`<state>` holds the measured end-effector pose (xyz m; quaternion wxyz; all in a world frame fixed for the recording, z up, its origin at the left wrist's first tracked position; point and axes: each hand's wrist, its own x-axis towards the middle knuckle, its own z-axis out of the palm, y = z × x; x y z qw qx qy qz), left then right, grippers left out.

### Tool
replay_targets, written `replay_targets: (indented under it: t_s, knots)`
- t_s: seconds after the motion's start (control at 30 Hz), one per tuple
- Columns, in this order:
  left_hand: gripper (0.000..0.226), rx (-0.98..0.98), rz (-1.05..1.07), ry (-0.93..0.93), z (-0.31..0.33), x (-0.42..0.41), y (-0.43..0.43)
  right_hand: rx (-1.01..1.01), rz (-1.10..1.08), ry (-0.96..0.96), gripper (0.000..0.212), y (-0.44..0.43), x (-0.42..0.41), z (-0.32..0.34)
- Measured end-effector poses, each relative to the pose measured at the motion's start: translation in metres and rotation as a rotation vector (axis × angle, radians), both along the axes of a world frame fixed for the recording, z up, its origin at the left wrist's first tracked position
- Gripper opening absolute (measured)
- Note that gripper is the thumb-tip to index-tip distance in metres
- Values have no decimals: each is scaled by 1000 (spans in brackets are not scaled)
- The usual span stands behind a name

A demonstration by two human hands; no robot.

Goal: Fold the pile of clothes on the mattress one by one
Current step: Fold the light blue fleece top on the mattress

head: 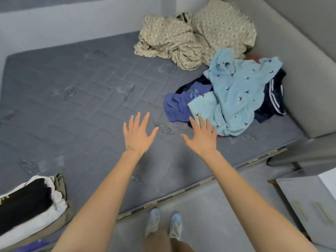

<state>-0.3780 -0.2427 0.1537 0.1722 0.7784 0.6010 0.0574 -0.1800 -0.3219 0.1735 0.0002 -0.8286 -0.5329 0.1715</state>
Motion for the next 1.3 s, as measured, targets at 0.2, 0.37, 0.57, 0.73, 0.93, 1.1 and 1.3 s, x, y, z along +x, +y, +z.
replay_targets:
  t_s: [0.2,0.37,0.57,0.73,0.93,1.1,1.3]
  knots:
    - [66,-5,-126,-2,-3,67,27,44,-158,-1,73,6,71,-2]
    - [65,-10,-225,0,-9,132,51,86,-296,36,74,6,128,-7]
    - [67,-63,-307,-59,-29,226,65,103,-368,51,75,9,213,-27]
    - [88,-68,-282,-101,-56,308,71,50,-342,80,77,29,300,-57]
    - [89,-139,-209,-91,-92,394,91,-41,-279,109,79,58,394,-84]
    - [92,-220,-171,-71,-118,440,108,-49,-306,210,82,86,448,-111]
    - [99,-508,-10,-228,-154,485,133,72,-476,599,95,118,478,-155]
